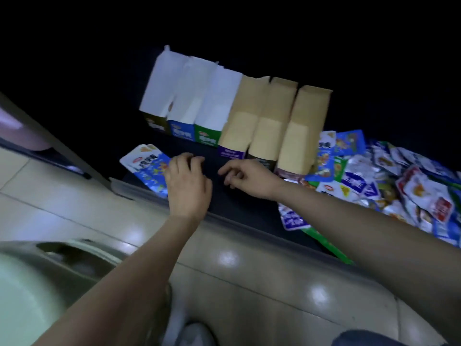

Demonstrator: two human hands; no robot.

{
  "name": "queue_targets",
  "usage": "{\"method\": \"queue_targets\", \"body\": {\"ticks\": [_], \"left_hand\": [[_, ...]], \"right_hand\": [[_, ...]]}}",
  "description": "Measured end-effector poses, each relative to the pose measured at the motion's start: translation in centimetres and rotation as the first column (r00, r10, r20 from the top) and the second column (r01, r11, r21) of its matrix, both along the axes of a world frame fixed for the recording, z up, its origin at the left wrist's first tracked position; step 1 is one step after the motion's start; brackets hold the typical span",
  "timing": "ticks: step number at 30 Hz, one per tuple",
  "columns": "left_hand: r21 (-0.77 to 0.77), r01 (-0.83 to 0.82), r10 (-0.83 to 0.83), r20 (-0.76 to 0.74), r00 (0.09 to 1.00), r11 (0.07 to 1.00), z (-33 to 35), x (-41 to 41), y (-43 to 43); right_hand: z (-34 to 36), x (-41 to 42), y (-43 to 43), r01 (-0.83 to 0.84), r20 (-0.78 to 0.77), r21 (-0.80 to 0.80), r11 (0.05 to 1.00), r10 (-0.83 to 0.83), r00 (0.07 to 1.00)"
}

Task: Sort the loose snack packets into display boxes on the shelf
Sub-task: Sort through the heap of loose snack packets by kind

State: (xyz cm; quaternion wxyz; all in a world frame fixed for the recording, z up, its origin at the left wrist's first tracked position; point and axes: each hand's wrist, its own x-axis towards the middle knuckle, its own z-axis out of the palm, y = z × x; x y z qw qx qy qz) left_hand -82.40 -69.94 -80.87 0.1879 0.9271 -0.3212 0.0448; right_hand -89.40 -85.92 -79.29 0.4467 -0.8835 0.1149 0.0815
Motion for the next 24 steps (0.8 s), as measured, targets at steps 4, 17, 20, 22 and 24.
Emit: {"method": "queue_targets", "body": {"ticks": [4,17,20,22,24], "left_hand": [[-0.039,0.304,-0.307,-0.082,0.948,0.952,0.5,-5.1,-6.7],[0.211,0.498,-0.426,-0.308,0.851,0.841,-3.0,-16.4,-14.7],[0.125,0.498,-0.475,-0.173,0.863,0.858,-2.6,-16.5,-15.9],[0.128,0.544,-0.514,-0.209,0.832,0.829,-1.7,-16.9,-17.5],[0.169,0.603,-0.545,-0.290,0.787,0.780,-1.4,-17.3,-19.4]], "right_hand": [[1.6,-8.2,-5.5,0.122,0.037,-0.088,0.989,-0.120,0.992],[-4.6,-27.0,-13.3,0.252,-0.131,-0.482,0.839,-0.353,0.926],[-4.1,-27.6,-15.7,0.520,0.212,-0.314,0.794,-0.475,0.854],[-3.8,-28.3,-17.9,0.630,0.333,-0.363,0.686,-0.535,0.776],[-3.6,-29.2,-20.4,0.645,0.232,-0.471,0.602,-0.621,0.749]]}}
